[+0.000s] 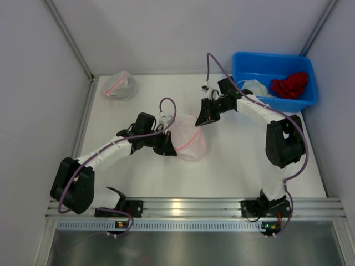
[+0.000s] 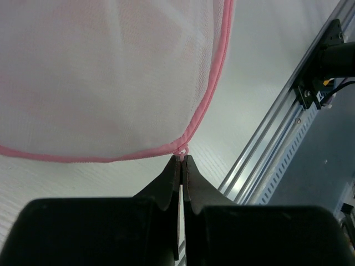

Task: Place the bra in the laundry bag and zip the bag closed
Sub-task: Zip the zipper on the laundry bag.

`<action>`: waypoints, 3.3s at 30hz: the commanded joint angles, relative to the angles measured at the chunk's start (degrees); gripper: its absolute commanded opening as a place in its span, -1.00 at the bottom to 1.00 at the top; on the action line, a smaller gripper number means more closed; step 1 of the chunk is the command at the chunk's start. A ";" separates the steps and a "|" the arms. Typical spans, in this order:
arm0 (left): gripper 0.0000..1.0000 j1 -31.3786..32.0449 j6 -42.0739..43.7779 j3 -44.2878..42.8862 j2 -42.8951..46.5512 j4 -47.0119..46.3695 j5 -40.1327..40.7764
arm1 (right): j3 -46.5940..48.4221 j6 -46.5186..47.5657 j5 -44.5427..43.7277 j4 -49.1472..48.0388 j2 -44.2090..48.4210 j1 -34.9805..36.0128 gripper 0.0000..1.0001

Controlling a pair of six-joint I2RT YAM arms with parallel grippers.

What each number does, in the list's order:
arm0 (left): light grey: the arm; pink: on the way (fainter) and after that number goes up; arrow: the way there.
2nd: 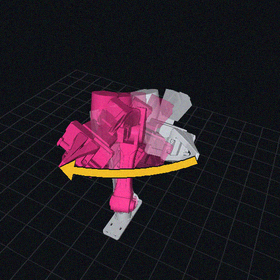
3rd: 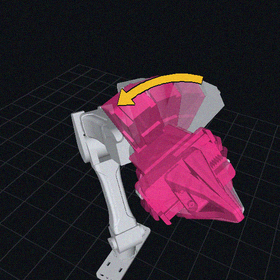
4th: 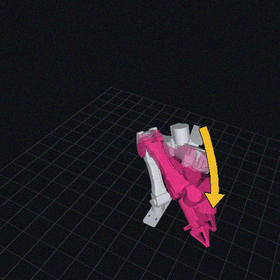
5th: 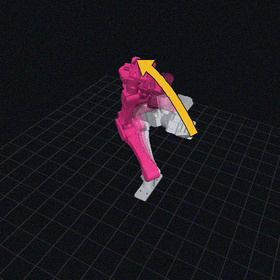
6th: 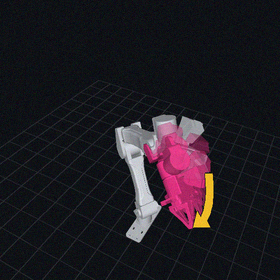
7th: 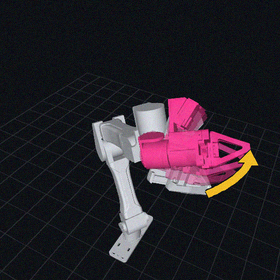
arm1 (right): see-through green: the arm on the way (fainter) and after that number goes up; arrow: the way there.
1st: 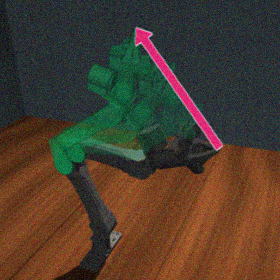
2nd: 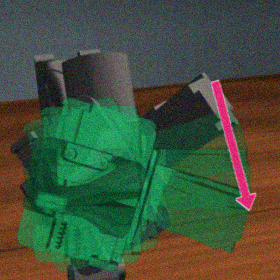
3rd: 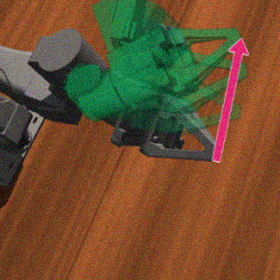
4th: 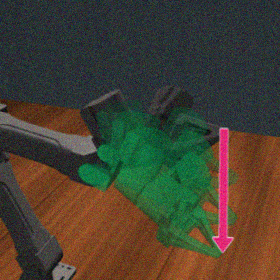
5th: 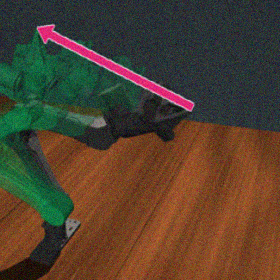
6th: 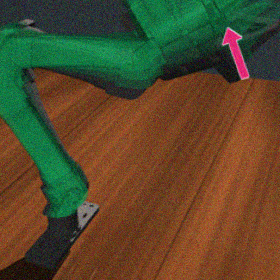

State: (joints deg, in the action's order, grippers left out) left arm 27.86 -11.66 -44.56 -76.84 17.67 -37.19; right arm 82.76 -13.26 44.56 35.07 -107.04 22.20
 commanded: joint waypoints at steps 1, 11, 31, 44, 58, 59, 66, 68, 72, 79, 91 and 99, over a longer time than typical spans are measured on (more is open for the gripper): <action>-1.00 0.27 -0.64 -1.68 1.34 1.33 -5.44 | 5.39 -0.28 -1.84 -4.66 0.08 -1.72 -0.60; -1.00 5.80 -13.64 -4.39 -1.03 -10.89 -2.90 | 4.97 3.59 -2.99 2.89 5.96 -3.12 0.20; -1.00 12.84 -24.20 -11.86 -15.09 -29.10 1.42 | -23.34 -16.10 5.37 -13.80 16.26 -2.68 0.13; -1.00 13.19 -23.32 -8.98 -14.40 -29.10 0.45 | -20.18 -13.20 1.06 -10.46 15.02 -2.68 -1.00; -1.00 10.12 -4.26 -1.32 -3.76 -9.51 3.26 | -16.41 -5.29 -1.31 -6.86 13.97 -4.09 -1.00; -1.00 9.24 -3.29 -1.24 -2.97 -7.06 3.35 | -16.23 -3.90 -1.49 -6.51 13.97 -4.09 -1.00; -1.00 4.23 8.38 -1.41 0.98 2.78 2.56 | -13.16 2.88 -4.82 -2.38 11.60 -4.18 -1.00; -1.00 2.48 11.03 -1.59 1.69 5.08 2.47 | -11.31 5.60 -6.75 -1.59 10.63 -4.09 -1.00; -1.00 0.27 16.91 -2.37 2.57 6.85 1.59 | -7.88 8.95 -9.04 -0.09 9.58 -4.09 -1.00; -1.00 0.27 23.00 -3.69 0.73 9.84 2.82 | -1.21 11.06 -10.45 1.76 6.85 -4.09 -1.00; -1.00 4.22 3.68 -8.35 -3.75 0.27 -4.64 | 6.53 1.39 -6.23 -2.03 2.19 -2.95 -0.19; -1.00 8.53 -18.29 -5.90 -8.15 -17.13 -1.22 | -2.32 0.07 -3.34 1.14 11.85 -9.18 0.04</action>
State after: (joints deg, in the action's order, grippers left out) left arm 35.24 -18.48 -51.64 -84.58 10.57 -39.09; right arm 83.02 -12.16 39.22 35.29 -102.13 15.77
